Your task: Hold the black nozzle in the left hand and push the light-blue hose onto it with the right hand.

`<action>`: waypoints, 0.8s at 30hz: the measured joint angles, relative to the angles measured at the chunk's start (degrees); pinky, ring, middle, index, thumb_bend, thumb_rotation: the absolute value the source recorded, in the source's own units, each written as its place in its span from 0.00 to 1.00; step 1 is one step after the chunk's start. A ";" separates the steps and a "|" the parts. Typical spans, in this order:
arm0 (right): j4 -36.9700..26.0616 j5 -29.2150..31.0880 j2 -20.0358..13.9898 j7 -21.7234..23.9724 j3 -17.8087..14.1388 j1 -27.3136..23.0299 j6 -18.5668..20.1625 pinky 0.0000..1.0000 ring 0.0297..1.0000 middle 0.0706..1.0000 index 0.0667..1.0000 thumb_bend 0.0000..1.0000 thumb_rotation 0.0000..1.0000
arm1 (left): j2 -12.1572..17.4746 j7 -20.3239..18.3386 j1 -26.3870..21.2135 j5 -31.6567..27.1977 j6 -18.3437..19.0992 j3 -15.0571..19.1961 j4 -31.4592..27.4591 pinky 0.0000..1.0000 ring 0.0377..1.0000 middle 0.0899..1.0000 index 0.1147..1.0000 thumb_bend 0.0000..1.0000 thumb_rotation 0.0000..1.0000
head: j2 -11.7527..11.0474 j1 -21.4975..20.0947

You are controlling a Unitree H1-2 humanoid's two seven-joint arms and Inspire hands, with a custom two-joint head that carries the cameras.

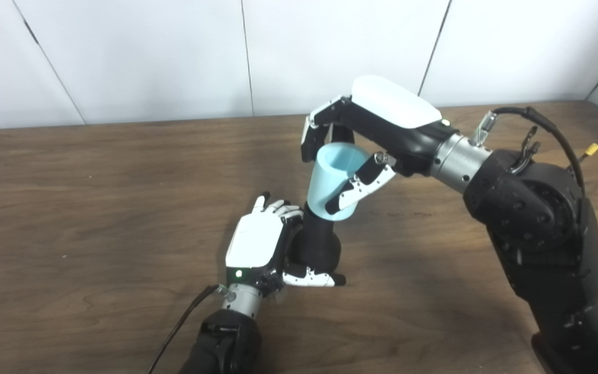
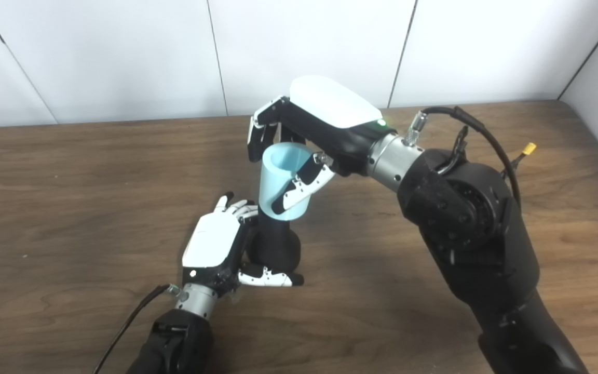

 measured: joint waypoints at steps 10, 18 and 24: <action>0.03 -0.95 0.03 -0.02 1.13 0.29 -0.34 0.36 0.36 0.46 0.48 0.52 0.00 | 0.01 -0.34 0.00 0.07 0.27 -0.18 -0.25 1.00 0.86 0.74 0.42 0.52 0.05 | 0.18 0.00; 0.93 -0.45 1.00 -2.90 1.64 2.34 -3.55 0.31 0.37 0.48 0.46 0.50 0.00 | 0.01 -0.69 0.01 0.13 0.49 -0.29 -0.49 1.00 0.86 0.74 0.42 0.52 0.05 | 0.44 0.35; 1.79 -0.70 1.66 -3.95 2.23 2.93 -5.33 0.30 0.36 0.47 0.48 0.49 0.00 | 0.00 -0.75 0.02 0.17 0.50 -0.29 -0.52 1.00 0.86 0.74 0.42 0.52 0.05 | 0.62 0.79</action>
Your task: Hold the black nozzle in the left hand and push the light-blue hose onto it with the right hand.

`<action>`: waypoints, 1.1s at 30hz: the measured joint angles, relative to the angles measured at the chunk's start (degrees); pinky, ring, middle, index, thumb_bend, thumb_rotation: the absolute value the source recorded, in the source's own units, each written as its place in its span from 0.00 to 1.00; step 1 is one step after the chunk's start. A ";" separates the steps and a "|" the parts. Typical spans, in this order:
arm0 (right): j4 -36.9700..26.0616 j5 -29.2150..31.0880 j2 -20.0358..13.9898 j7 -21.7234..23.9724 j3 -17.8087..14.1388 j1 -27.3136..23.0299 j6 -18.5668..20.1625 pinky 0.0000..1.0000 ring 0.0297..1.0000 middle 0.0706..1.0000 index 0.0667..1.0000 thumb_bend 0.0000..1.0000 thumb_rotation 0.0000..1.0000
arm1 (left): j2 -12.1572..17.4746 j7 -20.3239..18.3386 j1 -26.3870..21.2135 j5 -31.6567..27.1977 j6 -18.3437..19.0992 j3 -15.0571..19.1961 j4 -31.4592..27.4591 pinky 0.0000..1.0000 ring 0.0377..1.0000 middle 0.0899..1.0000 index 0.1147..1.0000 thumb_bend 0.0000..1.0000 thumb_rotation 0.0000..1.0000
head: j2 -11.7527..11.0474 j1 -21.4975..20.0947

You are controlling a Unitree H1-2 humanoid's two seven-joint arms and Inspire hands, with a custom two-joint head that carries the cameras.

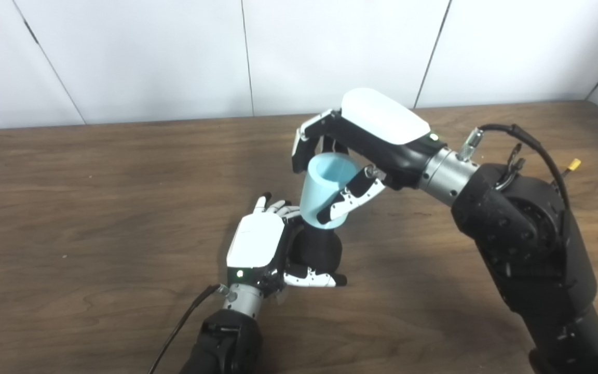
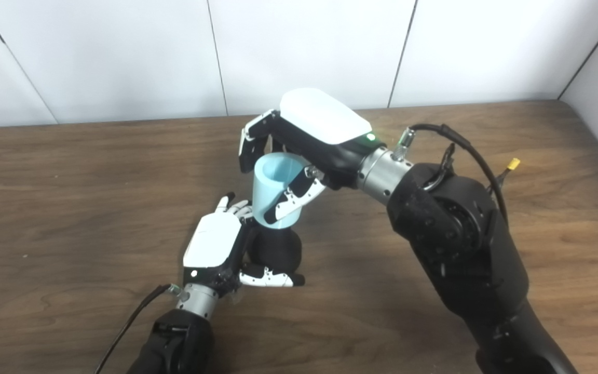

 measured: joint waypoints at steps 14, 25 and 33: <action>1.46 -0.91 0.64 -1.14 -0.01 0.00 -1.46 0.30 0.38 0.49 0.46 0.49 0.00 | -0.01 0.00 0.06 0.11 0.00 -0.10 -0.04 1.00 0.86 0.74 0.42 0.52 0.05 | 0.26 0.00; 2.57 -1.04 0.63 -1.99 0.10 -0.02 -3.43 0.30 0.37 0.48 0.47 0.49 0.00 | -0.07 -0.79 0.08 0.15 0.18 -0.08 -0.47 1.00 0.87 0.74 0.42 0.52 0.05 | 0.62 -0.09; 2.66 -0.99 0.63 -1.73 0.19 -0.03 -3.44 0.29 0.37 0.48 0.47 0.49 0.00 | -0.06 -1.00 0.14 0.33 0.23 -0.10 -0.66 1.00 0.87 0.74 0.42 0.52 0.05 | 0.88 -0.18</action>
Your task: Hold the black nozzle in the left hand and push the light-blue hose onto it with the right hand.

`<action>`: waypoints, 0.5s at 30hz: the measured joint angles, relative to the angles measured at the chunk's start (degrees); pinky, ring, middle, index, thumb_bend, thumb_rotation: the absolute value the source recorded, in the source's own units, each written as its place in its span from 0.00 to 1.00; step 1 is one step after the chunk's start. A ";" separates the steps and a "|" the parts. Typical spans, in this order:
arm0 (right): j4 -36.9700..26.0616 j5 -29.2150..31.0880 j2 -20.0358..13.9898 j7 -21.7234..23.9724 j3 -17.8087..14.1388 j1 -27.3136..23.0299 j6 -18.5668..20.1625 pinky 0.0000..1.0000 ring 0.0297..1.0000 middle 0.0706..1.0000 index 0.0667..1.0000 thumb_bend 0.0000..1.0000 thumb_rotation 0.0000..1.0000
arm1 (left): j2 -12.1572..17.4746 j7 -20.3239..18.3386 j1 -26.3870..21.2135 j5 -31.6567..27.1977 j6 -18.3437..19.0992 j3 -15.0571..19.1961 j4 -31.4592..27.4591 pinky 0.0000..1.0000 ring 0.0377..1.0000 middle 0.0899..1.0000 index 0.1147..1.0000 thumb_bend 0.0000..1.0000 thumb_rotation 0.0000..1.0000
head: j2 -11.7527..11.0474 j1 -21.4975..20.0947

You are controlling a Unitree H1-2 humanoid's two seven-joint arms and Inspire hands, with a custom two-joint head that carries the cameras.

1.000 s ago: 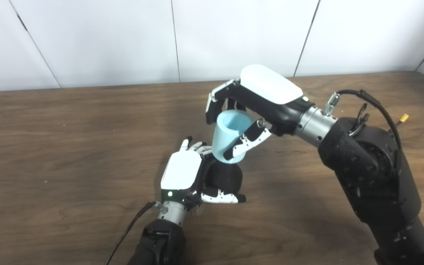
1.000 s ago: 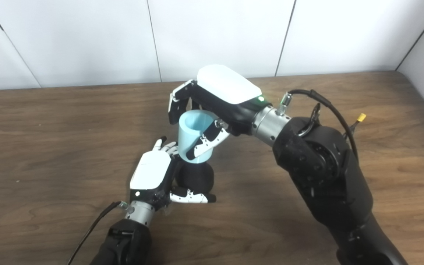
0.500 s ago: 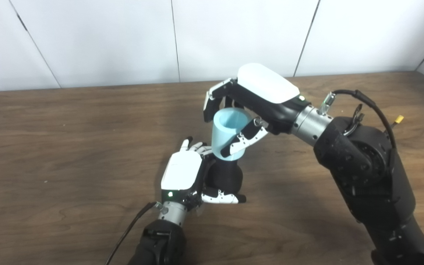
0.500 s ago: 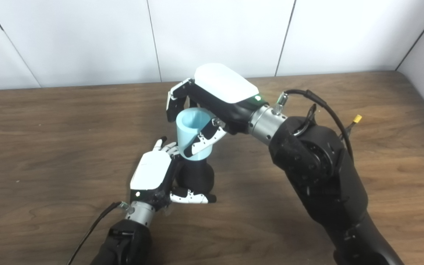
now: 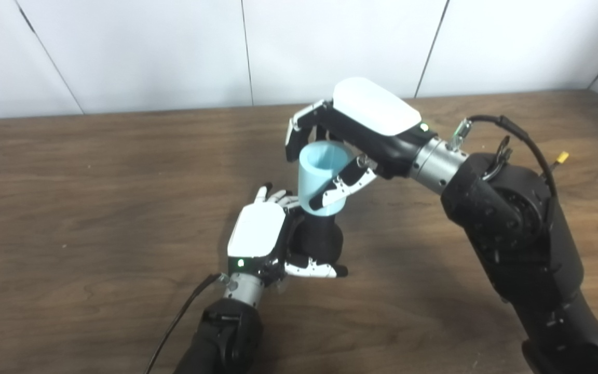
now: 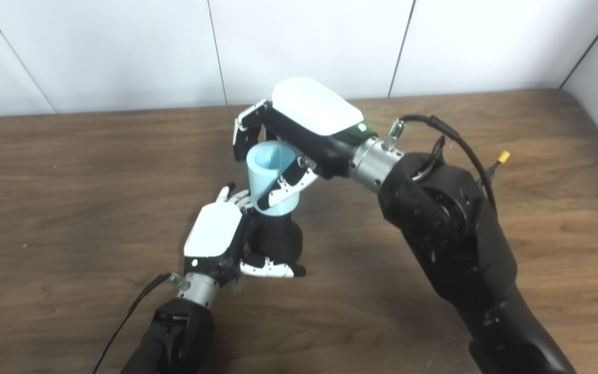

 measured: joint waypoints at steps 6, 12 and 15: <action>0.04 -0.59 0.00 0.08 0.91 0.00 -0.05 0.29 0.36 0.47 0.51 0.49 0.00 | 0.01 0.00 0.06 0.15 -0.01 -0.01 -0.03 1.00 0.86 0.74 0.42 0.52 0.05 | 0.09 0.09; 1.15 -0.50 -0.07 0.76 2.39 0.79 -0.01 0.28 0.37 0.48 0.51 0.49 0.00 | -0.02 -0.26 0.17 0.22 0.03 -0.22 -0.26 1.00 0.87 0.74 0.42 0.52 0.05 | 0.35 0.09; 1.24 -0.41 -0.03 0.80 2.37 1.20 0.23 0.27 0.37 0.48 0.49 0.49 0.00 | -0.02 -0.26 0.28 0.29 0.03 -0.21 -0.36 1.00 0.87 0.74 0.42 0.52 0.05 | 0.53 0.00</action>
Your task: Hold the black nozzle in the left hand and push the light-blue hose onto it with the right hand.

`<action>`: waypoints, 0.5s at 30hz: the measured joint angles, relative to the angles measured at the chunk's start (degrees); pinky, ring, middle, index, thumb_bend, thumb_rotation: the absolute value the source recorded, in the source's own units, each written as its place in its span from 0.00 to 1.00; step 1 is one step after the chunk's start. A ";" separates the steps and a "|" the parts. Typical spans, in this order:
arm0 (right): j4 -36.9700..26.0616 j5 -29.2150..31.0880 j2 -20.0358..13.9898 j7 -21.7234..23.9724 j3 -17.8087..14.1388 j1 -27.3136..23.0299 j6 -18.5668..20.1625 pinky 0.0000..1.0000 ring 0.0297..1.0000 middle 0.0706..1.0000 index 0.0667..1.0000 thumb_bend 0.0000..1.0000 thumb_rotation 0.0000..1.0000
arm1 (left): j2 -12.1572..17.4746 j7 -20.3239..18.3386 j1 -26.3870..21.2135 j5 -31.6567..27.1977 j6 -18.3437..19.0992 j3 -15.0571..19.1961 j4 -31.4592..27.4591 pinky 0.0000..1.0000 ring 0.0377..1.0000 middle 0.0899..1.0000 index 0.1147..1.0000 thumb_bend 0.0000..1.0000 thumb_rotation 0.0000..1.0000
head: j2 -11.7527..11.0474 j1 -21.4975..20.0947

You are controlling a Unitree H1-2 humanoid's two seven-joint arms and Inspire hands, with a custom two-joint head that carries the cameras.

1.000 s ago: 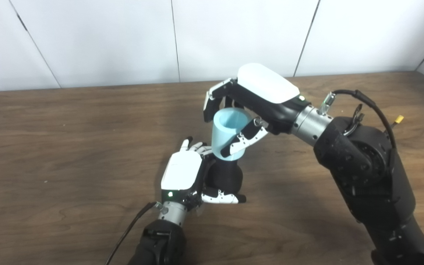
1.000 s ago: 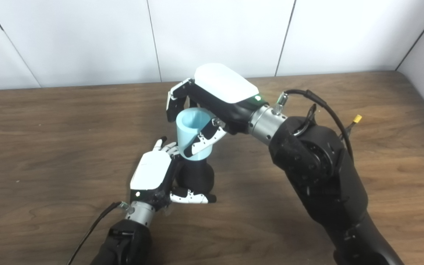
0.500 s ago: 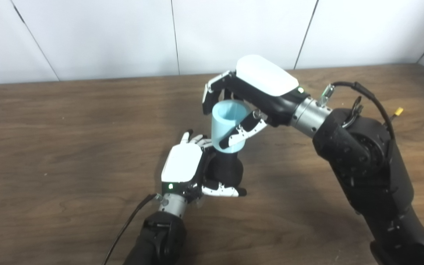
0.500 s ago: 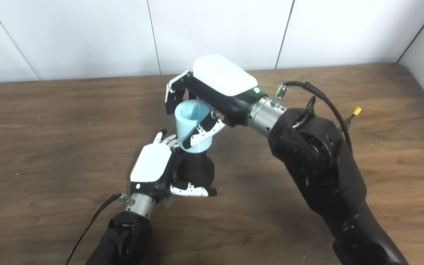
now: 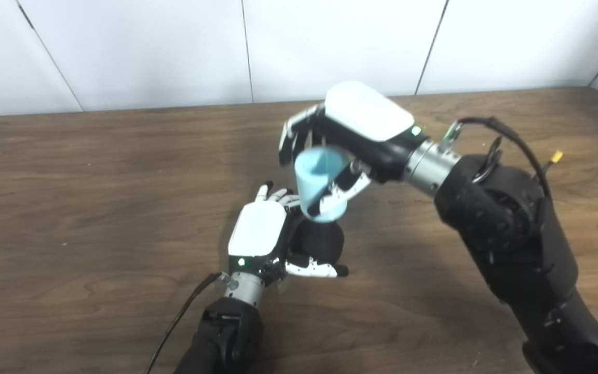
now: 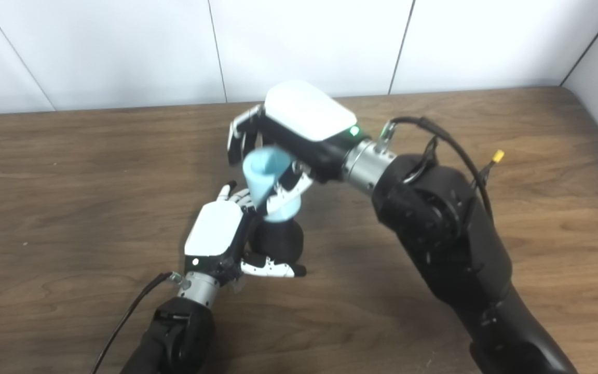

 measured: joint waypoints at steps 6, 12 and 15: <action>-0.04 0.45 -0.06 0.69 -0.01 0.00 1.17 0.30 0.38 0.49 0.46 0.49 0.00 | 0.00 -0.01 0.02 0.02 -0.02 -0.02 -0.02 1.00 0.86 0.74 0.42 0.52 0.05 | 0.18 -0.09; -0.47 0.71 -0.46 1.35 0.01 0.00 2.15 0.30 0.37 0.48 0.47 0.49 0.00 | 0.01 -0.23 0.08 0.01 -0.03 -0.02 -0.19 1.00 0.86 0.74 0.42 0.52 0.05 | 0.35 -0.18; -0.66 0.71 -0.66 1.63 0.01 0.00 2.22 0.30 0.37 0.48 0.47 0.49 0.00 | 0.01 -0.24 0.12 0.06 -0.04 -0.09 -0.22 1.00 0.87 0.74 0.42 0.52 0.05 | 0.35 -0.18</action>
